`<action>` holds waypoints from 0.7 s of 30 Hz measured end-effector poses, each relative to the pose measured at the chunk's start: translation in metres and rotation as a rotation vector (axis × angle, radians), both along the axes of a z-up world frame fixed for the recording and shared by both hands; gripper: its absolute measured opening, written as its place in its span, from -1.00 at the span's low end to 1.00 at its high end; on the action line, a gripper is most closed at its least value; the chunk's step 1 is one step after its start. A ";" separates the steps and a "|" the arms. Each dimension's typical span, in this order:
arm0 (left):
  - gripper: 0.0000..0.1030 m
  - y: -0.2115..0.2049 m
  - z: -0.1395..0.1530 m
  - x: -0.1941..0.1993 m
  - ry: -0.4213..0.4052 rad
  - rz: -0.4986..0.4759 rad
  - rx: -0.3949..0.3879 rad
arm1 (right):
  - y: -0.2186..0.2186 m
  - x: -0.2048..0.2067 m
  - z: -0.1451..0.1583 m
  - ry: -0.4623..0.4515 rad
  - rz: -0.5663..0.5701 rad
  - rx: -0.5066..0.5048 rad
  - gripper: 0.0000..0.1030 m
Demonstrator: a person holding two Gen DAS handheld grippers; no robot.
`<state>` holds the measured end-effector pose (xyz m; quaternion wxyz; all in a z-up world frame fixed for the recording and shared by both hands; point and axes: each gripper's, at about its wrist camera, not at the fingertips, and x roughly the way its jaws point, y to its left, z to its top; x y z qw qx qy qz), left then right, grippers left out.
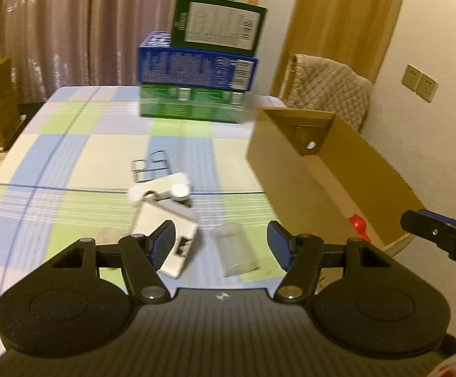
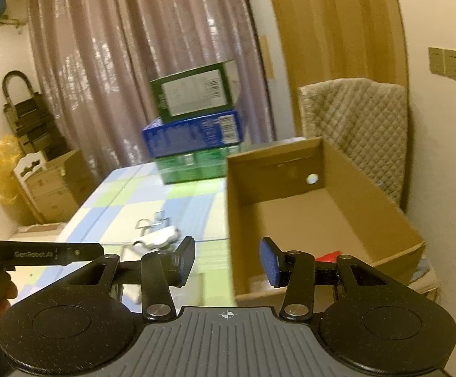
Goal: Organize rigid objects
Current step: 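Open both tools to drop the floss pack and figurine into the box, then move both tools back over the table toward the plug adapter and cup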
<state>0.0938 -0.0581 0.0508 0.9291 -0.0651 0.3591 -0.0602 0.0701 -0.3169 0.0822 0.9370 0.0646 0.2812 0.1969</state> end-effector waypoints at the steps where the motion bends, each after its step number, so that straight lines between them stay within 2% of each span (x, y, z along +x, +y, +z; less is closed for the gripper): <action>1: 0.16 0.005 0.000 -0.003 -0.001 0.009 0.005 | 0.005 -0.002 -0.001 0.004 0.008 0.000 -0.17; 12: 0.16 0.056 -0.007 -0.034 -0.001 0.088 0.060 | 0.045 -0.028 -0.015 0.028 0.068 -0.024 -0.17; 17: 0.17 0.069 -0.010 -0.042 -0.010 0.090 0.094 | 0.056 -0.035 -0.023 0.041 0.075 -0.033 -0.17; 21: 0.17 0.078 -0.016 -0.044 -0.002 0.089 0.085 | 0.062 -0.040 -0.026 0.044 0.083 -0.039 -0.17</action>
